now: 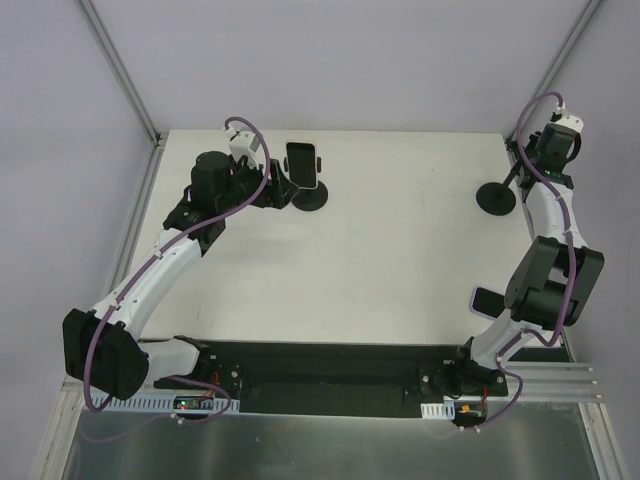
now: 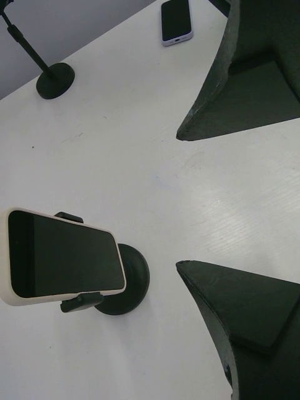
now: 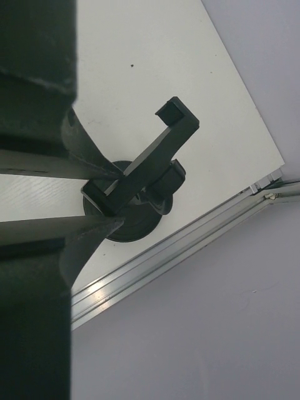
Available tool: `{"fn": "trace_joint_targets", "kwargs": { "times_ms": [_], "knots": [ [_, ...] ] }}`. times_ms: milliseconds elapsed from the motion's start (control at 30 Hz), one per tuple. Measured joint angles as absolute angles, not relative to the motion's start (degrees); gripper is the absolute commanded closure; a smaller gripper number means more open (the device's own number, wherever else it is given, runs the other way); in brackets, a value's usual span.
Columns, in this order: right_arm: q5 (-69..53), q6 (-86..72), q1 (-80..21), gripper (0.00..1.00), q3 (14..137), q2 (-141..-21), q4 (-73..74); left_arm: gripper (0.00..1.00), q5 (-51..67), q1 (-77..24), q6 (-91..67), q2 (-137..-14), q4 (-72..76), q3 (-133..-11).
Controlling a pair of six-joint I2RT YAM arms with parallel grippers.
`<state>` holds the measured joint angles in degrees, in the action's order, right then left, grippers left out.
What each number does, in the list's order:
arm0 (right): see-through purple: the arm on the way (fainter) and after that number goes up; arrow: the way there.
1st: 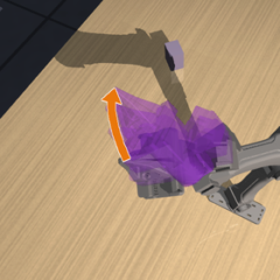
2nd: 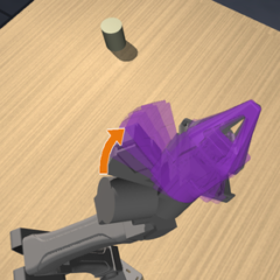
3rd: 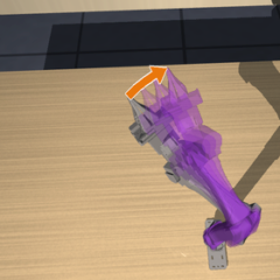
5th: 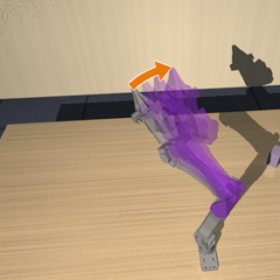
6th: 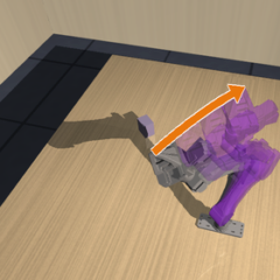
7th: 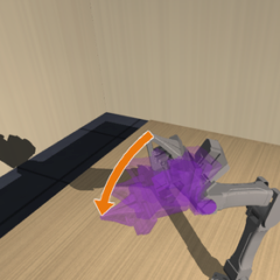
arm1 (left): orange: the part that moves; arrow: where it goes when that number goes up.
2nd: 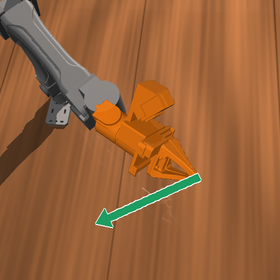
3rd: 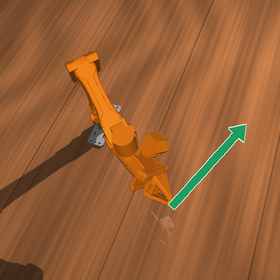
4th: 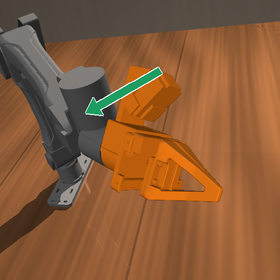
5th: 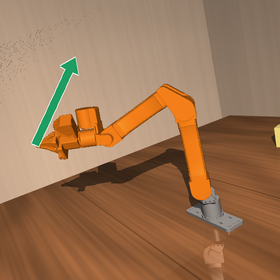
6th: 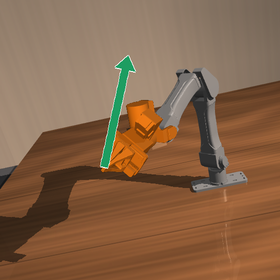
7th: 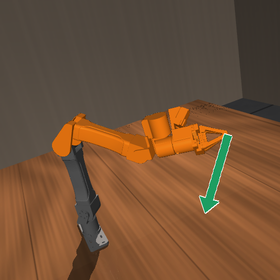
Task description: Place the phone on the phone stand
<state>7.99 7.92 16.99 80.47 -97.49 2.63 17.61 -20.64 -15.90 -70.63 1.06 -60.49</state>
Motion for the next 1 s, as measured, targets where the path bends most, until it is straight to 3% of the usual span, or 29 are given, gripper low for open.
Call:
{"fn": "trace_joint_targets", "kwargs": {
  "times_ms": [100, 567, 1000],
  "knots": [
    [7.88, 7.92, 16.99, 1.00, 80.47, -97.51, 2.59, 0.24, 17.61, -20.64, -15.88, -70.63, 1.04, -60.49],
    [7.27, 11.11, 11.11, 1.00, 80.18, -94.06, 7.86, 0.23, 19.16, -20.64, -15.38, -66.35, 1.06, -60.49],
    [-1.48, 8.21, -1.74, 1.00, 69.36, -76.40, 13.78, 0.21, 22.46, -21.06, -15.46, -59.09, 1.06, -60.49]
  ]
}}
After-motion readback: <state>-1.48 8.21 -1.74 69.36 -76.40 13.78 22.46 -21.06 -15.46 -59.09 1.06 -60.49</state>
